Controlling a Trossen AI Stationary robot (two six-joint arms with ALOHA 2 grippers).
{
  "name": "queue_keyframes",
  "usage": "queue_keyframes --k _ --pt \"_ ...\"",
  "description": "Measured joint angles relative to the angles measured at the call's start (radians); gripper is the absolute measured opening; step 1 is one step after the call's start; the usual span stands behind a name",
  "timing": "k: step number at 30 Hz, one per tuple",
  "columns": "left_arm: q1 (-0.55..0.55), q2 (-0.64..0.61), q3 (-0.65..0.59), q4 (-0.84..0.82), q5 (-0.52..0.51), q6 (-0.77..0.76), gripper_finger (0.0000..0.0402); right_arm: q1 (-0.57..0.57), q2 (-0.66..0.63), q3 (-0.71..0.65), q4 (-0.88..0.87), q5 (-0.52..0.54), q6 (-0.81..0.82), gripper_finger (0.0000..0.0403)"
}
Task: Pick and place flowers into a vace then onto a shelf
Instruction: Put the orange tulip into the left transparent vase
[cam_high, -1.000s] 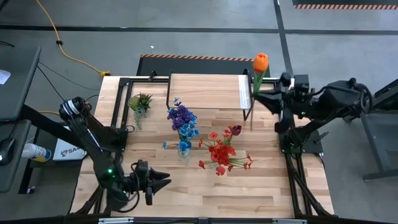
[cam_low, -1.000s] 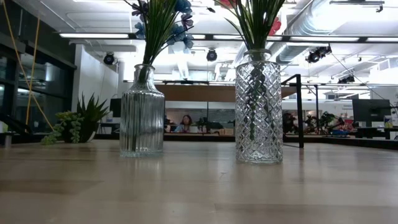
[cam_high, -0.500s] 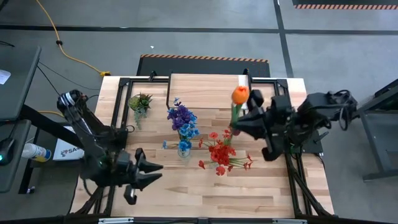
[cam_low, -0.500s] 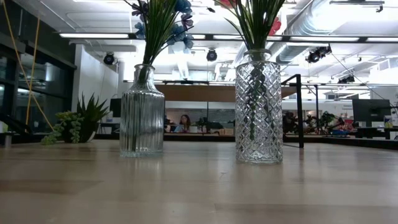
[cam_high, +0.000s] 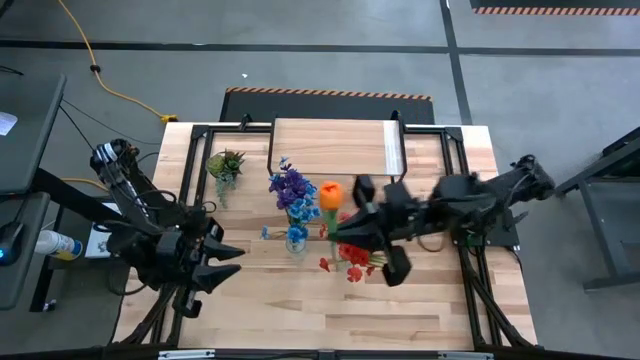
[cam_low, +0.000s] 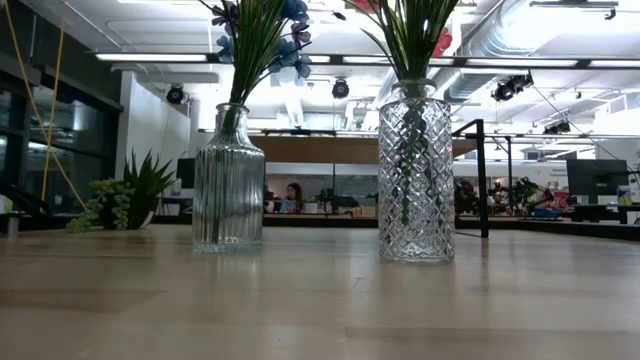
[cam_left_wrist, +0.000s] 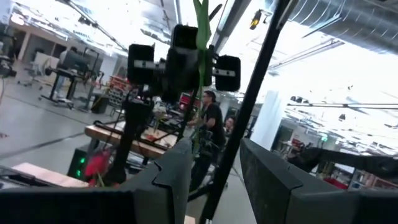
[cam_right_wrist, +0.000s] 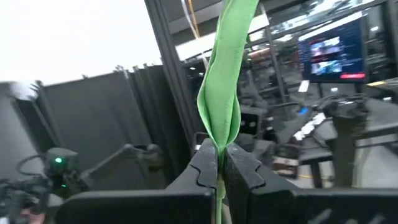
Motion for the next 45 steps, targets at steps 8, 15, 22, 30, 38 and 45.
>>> queue_keyframes --k 8,15,22,30,38,45 --pt "0.061 -0.006 0.0 -0.004 0.004 0.03 0.017 -0.066 0.128 0.0 0.151 -0.164 0.094 0.0" --pt "0.097 -0.006 0.0 -0.021 0.008 0.029 0.017 -0.114 0.183 0.0 0.277 -0.21 0.112 0.0" --pt "0.137 -0.006 0.0 -0.082 0.011 -0.001 0.017 -0.122 0.224 0.0 0.337 -0.21 0.113 0.0" --pt "0.204 -0.006 0.0 -0.138 0.082 -0.092 0.017 -0.139 0.265 0.0 0.379 -0.208 0.146 0.0" --pt "0.225 -0.006 0.0 -0.169 0.132 -0.14 0.017 -0.161 0.266 0.0 0.38 -0.207 0.147 0.0" --pt "0.237 -0.006 0.0 -0.175 0.132 -0.139 0.017 -0.161 0.266 0.0 0.352 -0.198 0.146 0.0"
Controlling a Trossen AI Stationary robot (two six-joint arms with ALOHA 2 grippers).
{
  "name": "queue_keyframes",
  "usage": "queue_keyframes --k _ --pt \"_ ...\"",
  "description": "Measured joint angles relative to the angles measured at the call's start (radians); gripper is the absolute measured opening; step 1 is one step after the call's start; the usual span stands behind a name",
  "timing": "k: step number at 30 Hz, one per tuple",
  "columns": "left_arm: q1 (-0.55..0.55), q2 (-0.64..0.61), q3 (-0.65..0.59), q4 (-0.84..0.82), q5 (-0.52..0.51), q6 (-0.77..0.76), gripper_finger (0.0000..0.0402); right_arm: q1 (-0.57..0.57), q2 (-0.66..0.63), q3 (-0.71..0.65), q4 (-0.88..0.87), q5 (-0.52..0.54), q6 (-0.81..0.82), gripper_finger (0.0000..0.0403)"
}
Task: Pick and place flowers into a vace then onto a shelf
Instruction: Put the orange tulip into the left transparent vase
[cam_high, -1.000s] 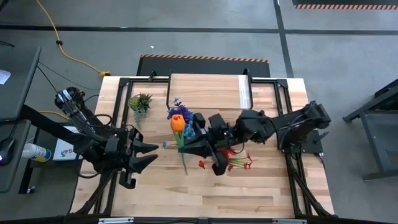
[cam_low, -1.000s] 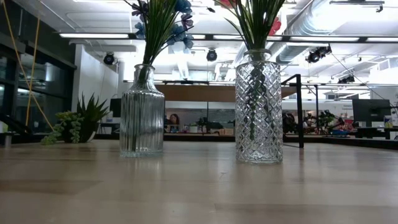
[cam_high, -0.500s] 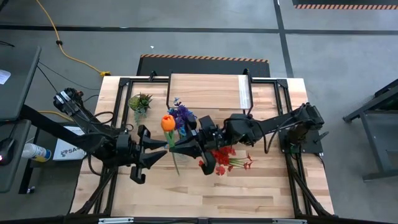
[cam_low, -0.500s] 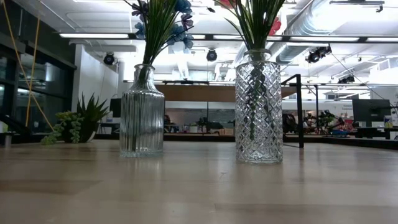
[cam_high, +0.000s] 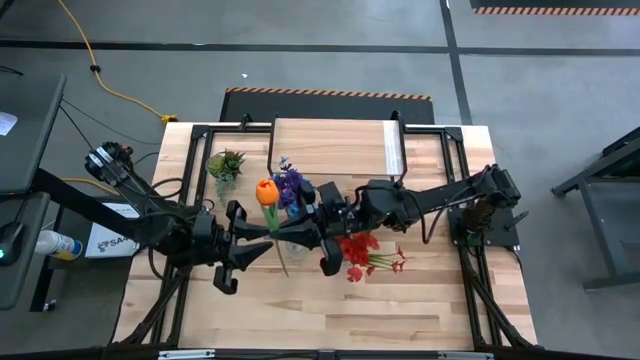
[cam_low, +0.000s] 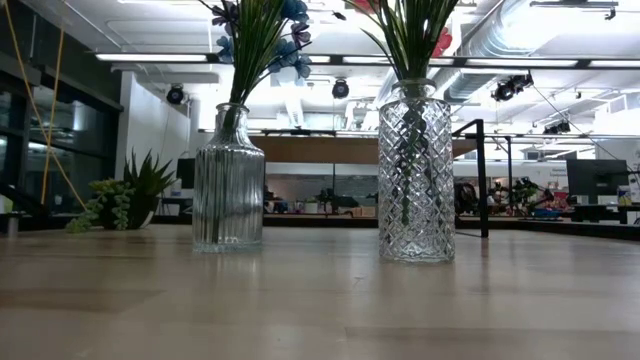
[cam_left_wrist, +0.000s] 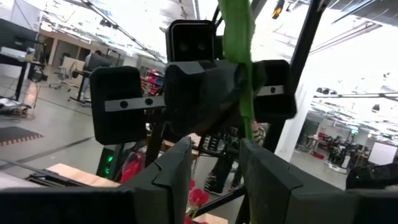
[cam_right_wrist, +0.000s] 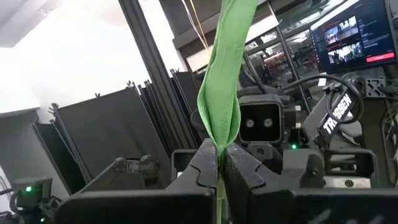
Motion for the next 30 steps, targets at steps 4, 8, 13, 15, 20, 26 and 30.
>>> queue_keyframes --k 4,8,13,15,20,26,30 --pt "0.015 0.0 0.0 -0.002 0.004 0.001 0.017 0.001 0.0 0.0 -0.002 0.002 -0.004 0.0" --pt "0.02 0.0 0.0 0.001 0.001 -0.001 0.017 0.003 0.017 0.0 0.007 0.006 -0.004 0.0" --pt "0.025 0.0 0.0 -0.011 0.006 -0.001 0.017 0.002 0.058 0.0 0.055 -0.007 0.033 0.0" --pt "0.024 0.0 0.0 -0.016 0.001 -0.003 0.017 0.002 0.065 0.0 0.066 -0.019 0.05 0.0" --pt "0.024 0.0 0.0 -0.061 0.002 -0.036 0.017 0.0 0.064 0.0 0.062 -0.023 0.049 0.0" --pt "0.024 0.0 0.0 -0.135 0.002 -0.089 0.017 -0.007 0.032 0.0 0.039 -0.061 0.052 0.0" --pt "0.024 0.0 0.0 -0.153 0.003 -0.112 0.017 -0.007 0.005 0.0 -0.058 -0.063 0.052 0.0"
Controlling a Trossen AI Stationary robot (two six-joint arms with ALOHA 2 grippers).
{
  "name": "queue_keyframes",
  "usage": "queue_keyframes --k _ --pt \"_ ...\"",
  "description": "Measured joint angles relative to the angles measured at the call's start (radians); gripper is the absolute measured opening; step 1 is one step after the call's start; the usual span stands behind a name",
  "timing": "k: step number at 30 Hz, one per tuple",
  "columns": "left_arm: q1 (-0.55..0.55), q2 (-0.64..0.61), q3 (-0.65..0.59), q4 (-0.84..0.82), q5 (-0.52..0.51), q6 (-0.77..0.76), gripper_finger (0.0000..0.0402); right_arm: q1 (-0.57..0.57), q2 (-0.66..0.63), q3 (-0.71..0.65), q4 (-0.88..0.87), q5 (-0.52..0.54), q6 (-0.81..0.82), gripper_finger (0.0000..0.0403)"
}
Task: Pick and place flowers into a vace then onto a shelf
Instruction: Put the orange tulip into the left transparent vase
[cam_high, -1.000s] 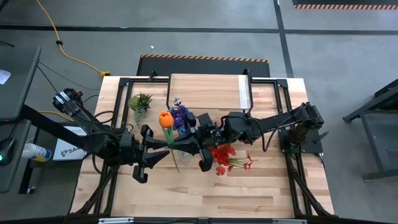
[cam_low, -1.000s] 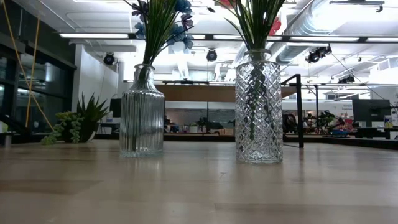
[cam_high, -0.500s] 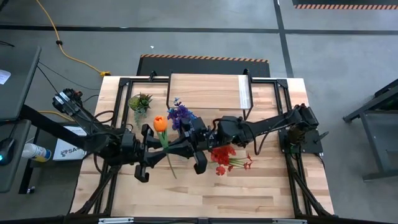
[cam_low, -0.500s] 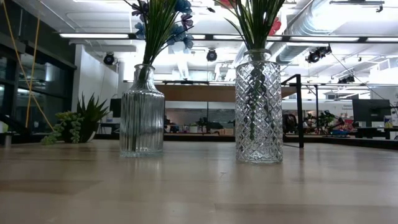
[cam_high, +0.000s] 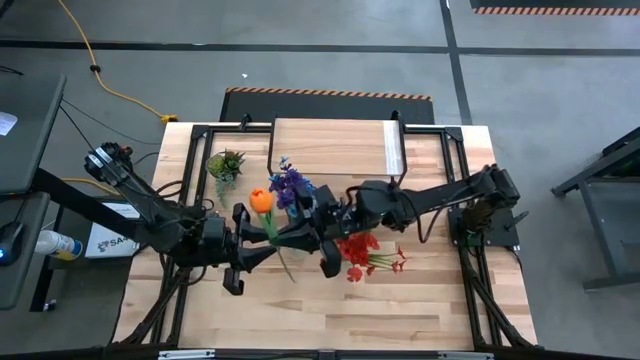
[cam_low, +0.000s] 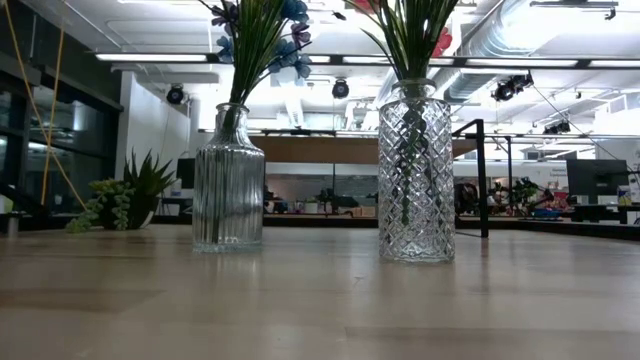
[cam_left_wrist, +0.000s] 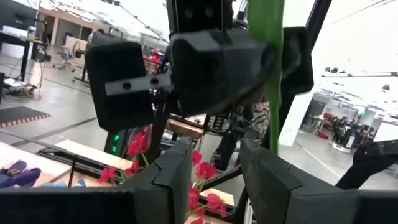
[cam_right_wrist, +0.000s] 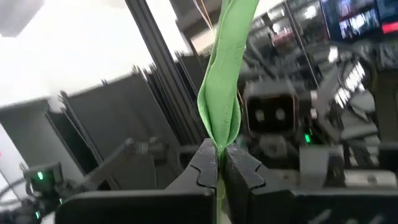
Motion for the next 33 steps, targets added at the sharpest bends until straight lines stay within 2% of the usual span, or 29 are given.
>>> queue_keyframes --k 7,33 --pt "0.0 -0.013 0.0 0.005 0.076 -0.044 0.017 0.0 -0.019 0.0 -0.071 0.0 -0.001 0.0" --pt "0.0 -0.013 0.0 0.007 0.061 -0.044 0.017 0.001 -0.006 0.0 -0.06 0.055 -0.017 0.0"
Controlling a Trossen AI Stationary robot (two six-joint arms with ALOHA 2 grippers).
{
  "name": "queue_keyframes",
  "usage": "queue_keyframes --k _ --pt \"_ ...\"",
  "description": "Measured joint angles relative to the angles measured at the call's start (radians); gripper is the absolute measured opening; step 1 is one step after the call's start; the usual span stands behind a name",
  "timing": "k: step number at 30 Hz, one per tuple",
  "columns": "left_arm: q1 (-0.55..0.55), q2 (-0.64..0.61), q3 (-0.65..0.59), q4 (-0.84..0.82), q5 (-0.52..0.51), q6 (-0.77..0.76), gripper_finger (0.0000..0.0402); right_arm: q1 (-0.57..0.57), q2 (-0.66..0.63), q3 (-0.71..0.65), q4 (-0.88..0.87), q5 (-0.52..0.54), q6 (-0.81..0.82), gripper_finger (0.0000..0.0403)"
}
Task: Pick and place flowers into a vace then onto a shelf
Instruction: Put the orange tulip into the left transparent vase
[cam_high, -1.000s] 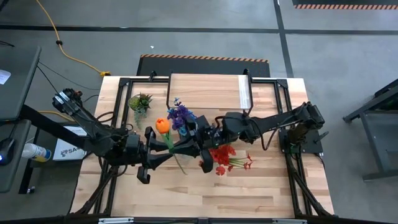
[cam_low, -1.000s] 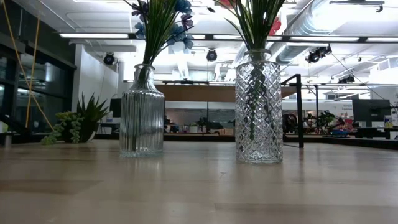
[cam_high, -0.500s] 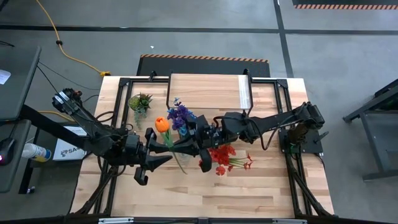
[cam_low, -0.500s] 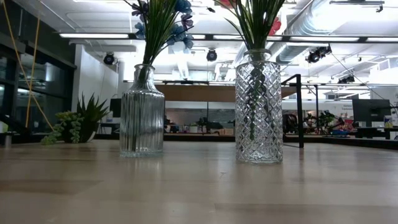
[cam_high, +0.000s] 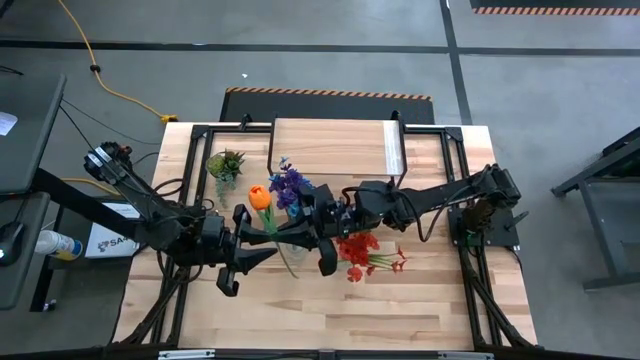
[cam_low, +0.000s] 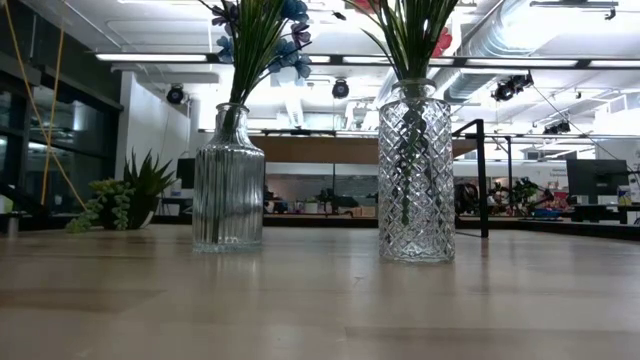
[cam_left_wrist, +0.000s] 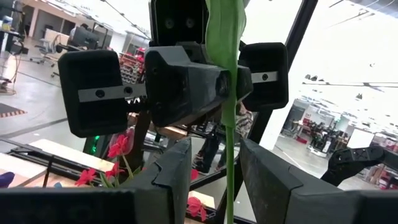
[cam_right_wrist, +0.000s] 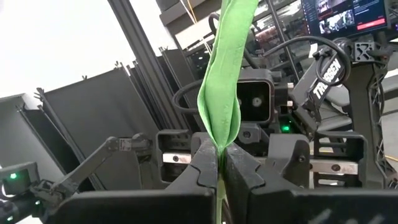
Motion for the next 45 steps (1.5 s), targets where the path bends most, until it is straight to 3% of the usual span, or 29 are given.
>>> queue_keyframes --k 23,30,45 --pt "0.0 0.0 0.0 0.005 -0.032 0.001 0.017 0.022 0.021 0.0 -0.016 0.078 -0.017 0.0" --pt "-0.001 0.0 0.0 -0.003 -0.03 0.001 0.017 0.021 0.074 0.0 0.065 0.044 0.04 0.0" --pt "-0.002 0.0 0.0 -0.037 -0.034 -0.014 0.017 0.012 0.069 0.004 0.033 0.004 0.043 0.0"
